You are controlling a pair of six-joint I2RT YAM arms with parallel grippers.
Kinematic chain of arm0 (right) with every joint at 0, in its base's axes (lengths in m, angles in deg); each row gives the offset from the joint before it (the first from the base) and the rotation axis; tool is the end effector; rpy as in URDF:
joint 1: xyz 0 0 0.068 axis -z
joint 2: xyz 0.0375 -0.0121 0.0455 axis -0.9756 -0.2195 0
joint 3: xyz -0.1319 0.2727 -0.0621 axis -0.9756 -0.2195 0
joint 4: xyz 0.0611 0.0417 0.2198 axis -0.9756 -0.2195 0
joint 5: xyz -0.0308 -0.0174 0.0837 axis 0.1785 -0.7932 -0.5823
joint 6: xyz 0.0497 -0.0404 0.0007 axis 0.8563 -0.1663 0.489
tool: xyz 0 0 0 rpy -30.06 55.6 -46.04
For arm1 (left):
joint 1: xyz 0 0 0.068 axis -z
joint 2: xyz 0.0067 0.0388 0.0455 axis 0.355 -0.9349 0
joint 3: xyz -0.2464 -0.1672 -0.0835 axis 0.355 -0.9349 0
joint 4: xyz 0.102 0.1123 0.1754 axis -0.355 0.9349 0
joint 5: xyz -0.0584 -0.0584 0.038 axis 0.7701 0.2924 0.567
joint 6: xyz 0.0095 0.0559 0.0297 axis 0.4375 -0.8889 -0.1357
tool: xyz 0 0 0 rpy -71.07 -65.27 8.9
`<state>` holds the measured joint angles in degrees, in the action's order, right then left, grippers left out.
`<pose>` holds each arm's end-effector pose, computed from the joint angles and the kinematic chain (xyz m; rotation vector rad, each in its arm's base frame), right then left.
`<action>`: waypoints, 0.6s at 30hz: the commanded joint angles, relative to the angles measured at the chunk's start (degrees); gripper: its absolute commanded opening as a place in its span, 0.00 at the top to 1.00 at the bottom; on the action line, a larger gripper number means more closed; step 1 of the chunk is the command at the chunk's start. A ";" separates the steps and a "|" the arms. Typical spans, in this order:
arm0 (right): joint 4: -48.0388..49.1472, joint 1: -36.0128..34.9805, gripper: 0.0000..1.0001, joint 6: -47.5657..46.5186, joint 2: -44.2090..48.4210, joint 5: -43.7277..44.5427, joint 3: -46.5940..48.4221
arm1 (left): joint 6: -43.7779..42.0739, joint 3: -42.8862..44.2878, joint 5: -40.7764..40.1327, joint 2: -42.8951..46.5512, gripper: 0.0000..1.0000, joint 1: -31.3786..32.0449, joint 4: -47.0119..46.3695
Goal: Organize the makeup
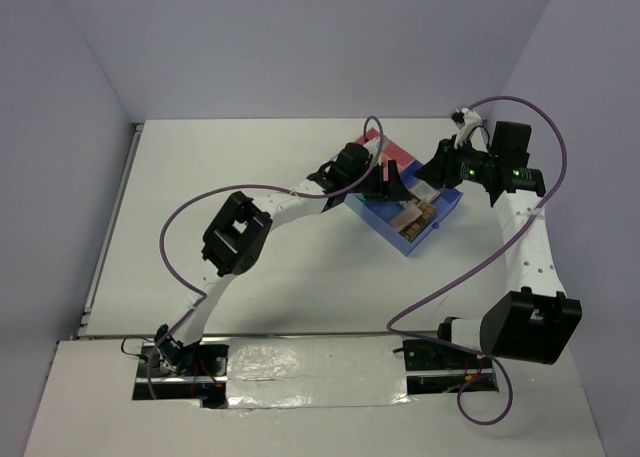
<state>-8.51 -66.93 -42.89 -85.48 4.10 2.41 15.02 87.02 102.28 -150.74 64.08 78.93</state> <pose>0.2376 -0.0056 0.3918 -0.5080 1.9811 0.6809 0.3973 -0.3996 0.2471 0.2336 2.1177 -1.3678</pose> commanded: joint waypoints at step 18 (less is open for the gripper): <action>-2.77 0.33 0.66 -1.60 3.80 -3.46 4.08 | -2.09 -14.03 -1.54 20.31 1.00 -2.94 -4.65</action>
<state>-10.21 -66.93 -43.30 -84.21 2.26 3.50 14.73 77.75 101.20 -137.43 63.31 78.12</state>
